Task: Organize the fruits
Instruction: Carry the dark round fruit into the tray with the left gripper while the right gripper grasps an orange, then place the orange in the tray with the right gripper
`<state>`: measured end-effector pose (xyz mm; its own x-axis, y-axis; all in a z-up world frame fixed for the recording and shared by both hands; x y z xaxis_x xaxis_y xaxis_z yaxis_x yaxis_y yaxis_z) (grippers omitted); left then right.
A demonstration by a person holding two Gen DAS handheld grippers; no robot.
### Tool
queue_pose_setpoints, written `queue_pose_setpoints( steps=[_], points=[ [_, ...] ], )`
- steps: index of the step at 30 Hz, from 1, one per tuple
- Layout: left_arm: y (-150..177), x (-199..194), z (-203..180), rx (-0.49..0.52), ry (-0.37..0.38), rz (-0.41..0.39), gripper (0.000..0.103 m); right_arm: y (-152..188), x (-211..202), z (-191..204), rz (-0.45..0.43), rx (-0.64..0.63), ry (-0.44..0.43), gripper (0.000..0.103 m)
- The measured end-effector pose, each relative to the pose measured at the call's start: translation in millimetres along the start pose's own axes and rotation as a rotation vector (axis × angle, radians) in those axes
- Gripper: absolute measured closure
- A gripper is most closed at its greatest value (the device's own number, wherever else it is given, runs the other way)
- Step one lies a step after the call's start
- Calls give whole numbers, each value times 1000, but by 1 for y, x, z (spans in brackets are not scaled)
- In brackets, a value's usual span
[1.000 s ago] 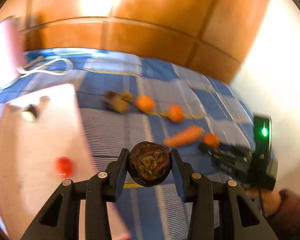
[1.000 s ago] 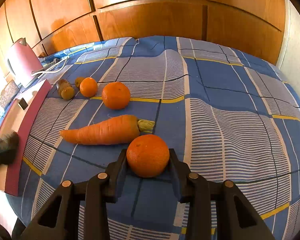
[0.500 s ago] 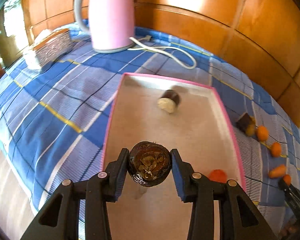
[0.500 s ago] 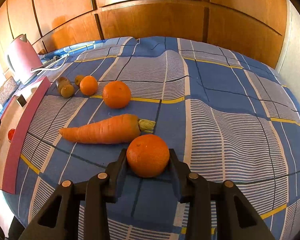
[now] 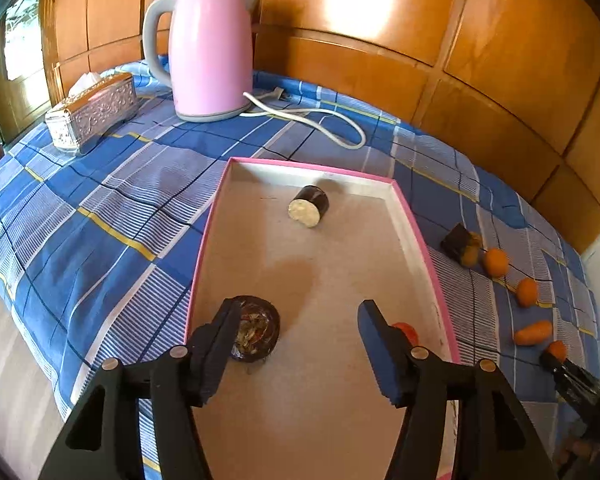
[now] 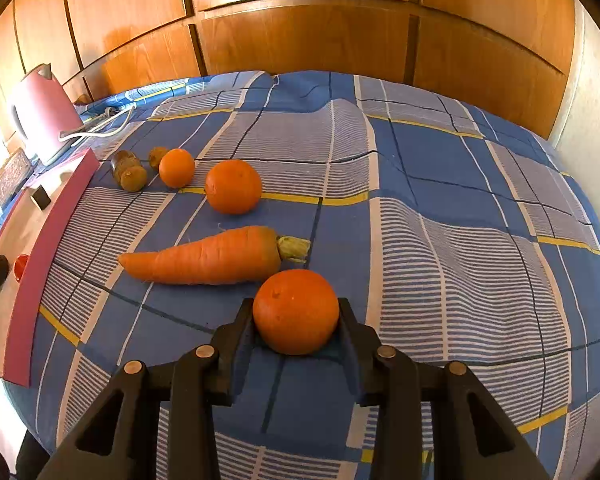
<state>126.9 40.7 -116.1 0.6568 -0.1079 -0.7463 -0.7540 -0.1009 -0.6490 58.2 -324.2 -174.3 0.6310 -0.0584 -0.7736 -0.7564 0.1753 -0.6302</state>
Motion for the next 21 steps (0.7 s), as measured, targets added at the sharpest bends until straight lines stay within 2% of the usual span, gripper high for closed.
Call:
queue_pose_setpoints(
  steps=[9, 15, 21],
  points=[
    [11, -7, -3, 9, 12, 12, 41, -5, -28, 17, -36, -8, -65, 65],
    [18, -8, 2, -23, 25, 24, 41, -13, -44, 59, -57, -89, -150, 65],
    [21, -8, 10, -25, 15, 30, 41, -6, -44, 111, -5, -170, -268, 65]
  ],
)
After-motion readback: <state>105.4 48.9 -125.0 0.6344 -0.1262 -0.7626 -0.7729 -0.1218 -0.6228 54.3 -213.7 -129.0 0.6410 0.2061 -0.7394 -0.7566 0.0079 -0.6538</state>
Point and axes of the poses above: each gripper's, at about its wrist camera, not at the fingertips, and x roughly the way its jaws point, z to its left, y to its underside, the point moved 10 cm from there along x, roughly the way its jaws point, and after that the axes turned 2 degrees about -z, right-handed, at the moved point
